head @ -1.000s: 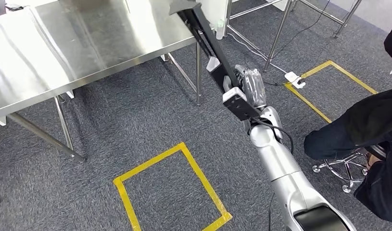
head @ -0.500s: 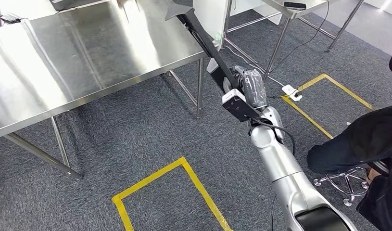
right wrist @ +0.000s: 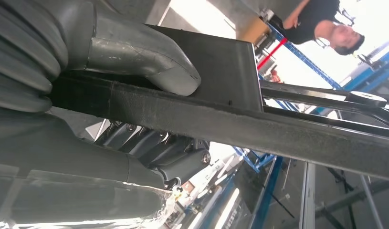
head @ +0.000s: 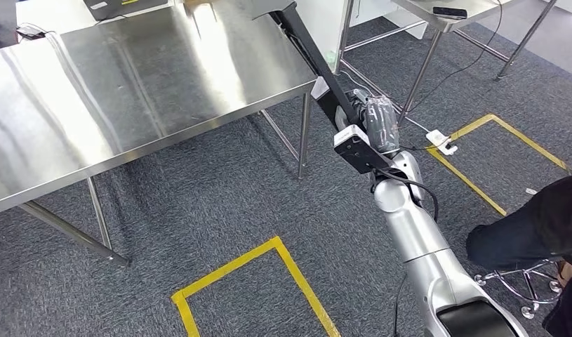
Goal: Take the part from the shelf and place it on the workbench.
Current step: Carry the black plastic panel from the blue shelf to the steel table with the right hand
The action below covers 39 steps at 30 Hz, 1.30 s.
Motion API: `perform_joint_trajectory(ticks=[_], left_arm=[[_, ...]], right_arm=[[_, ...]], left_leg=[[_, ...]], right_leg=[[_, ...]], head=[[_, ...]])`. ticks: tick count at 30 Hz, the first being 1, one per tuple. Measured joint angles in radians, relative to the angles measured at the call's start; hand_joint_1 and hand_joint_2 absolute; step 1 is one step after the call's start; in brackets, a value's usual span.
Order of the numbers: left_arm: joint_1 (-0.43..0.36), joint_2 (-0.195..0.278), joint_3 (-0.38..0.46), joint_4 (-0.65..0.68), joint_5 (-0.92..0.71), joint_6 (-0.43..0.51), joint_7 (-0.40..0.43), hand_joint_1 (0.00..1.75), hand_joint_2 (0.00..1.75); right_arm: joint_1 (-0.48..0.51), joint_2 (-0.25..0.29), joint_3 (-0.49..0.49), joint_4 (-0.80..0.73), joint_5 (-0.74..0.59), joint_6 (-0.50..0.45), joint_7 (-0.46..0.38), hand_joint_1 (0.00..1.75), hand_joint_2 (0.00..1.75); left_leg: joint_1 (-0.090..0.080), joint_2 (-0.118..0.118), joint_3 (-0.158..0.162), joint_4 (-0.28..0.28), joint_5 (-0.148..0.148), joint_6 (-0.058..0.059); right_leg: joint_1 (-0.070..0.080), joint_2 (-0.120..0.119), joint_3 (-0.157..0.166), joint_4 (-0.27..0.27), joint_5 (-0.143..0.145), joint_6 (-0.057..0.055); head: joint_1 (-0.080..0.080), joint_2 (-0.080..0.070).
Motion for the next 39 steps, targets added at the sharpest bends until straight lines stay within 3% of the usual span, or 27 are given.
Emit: perform_joint_trajectory(ticks=[1,3,5,6,7,9,11,14,22,39], left_arm=[[-0.001,0.001,0.000,-0.001,0.000,0.000,-0.001,0.00,1.75],[-0.001,0.001,0.000,-0.001,0.000,0.000,-0.002,0.00,1.75],[-0.001,0.001,0.001,-0.001,0.000,0.000,-0.002,0.00,1.75],[-0.001,0.002,0.001,-0.001,0.000,0.000,-0.002,0.00,1.75],[-0.001,0.002,0.001,-0.001,0.000,0.000,-0.002,0.00,1.75],[-0.001,0.004,0.001,-0.001,0.000,0.000,-0.002,0.00,1.75],[-0.003,0.004,0.001,-0.001,-0.001,0.000,-0.002,0.00,1.75],[-0.003,0.003,0.001,-0.001,-0.001,0.002,-0.002,0.00,1.75],[-0.003,0.006,0.002,-0.001,-0.001,0.003,-0.002,0.00,1.75],[-0.003,0.006,0.005,-0.001,-0.001,0.003,-0.002,0.00,1.75]], right_arm=[[-0.001,-0.001,0.000,-0.004,0.000,-0.001,0.000,1.75,1.75],[0.000,-0.002,-0.001,-0.008,-0.001,-0.002,0.000,1.75,1.75],[0.001,-0.003,-0.001,-0.009,-0.001,-0.002,0.000,1.75,1.75],[0.002,-0.004,-0.001,-0.009,-0.002,-0.002,0.000,1.75,1.75],[0.002,-0.005,-0.001,-0.009,-0.003,-0.002,0.000,1.75,1.75],[0.002,-0.006,-0.002,-0.010,-0.006,-0.002,0.000,1.75,1.75],[0.000,-0.007,-0.002,-0.011,-0.007,-0.002,0.000,1.75,1.75],[0.000,-0.008,-0.004,-0.012,-0.009,-0.002,0.000,1.75,1.75],[-0.001,-0.009,-0.005,-0.012,-0.010,-0.002,0.000,1.75,1.75],[-0.001,-0.010,-0.006,-0.012,-0.010,-0.002,0.000,1.75,1.75]], left_leg=[[0.004,0.004,-0.022,0.046,-0.025,-0.009],[0.018,0.013,-0.095,0.188,-0.083,-0.025],[0.032,0.018,-0.158,0.282,-0.098,-0.037],[0.037,0.020,-0.166,0.281,-0.082,-0.041],[0.041,0.021,-0.154,0.243,-0.050,-0.043],[0.045,0.023,-0.090,0.101,0.021,-0.045],[0.045,0.021,-0.038,-0.005,0.058,-0.039],[0.036,0.018,-0.030,-0.019,0.060,-0.030],[0.018,0.013,-0.033,-0.017,0.063,-0.006],[0.017,0.013,-0.034,-0.017,0.065,-0.002]], right_leg=[[-0.005,-0.001,0.005,-0.002,-0.002,-0.006],[-0.005,-0.001,0.011,-0.002,-0.006,-0.014],[-0.006,-0.001,0.013,-0.001,-0.008,-0.015],[-0.007,-0.001,0.014,-0.001,-0.009,-0.014],[-0.009,-0.001,0.016,-0.001,-0.011,-0.013],[-0.010,0.000,0.020,0.001,-0.015,-0.006],[-0.004,0.002,0.020,0.005,-0.021,0.002],[0.005,0.002,0.016,0.009,-0.022,0.006],[-0.009,-0.002,0.018,0.000,-0.015,0.022],[-0.009,-0.002,0.017,0.000,-0.013,0.026]], head=[[-0.001,0.000],[-0.003,0.000],[-0.003,0.000],[-0.003,0.000],[-0.003,0.000],[-0.003,0.000],[-0.002,0.000],[0.001,0.000],[0.001,0.000],[0.001,0.000]])
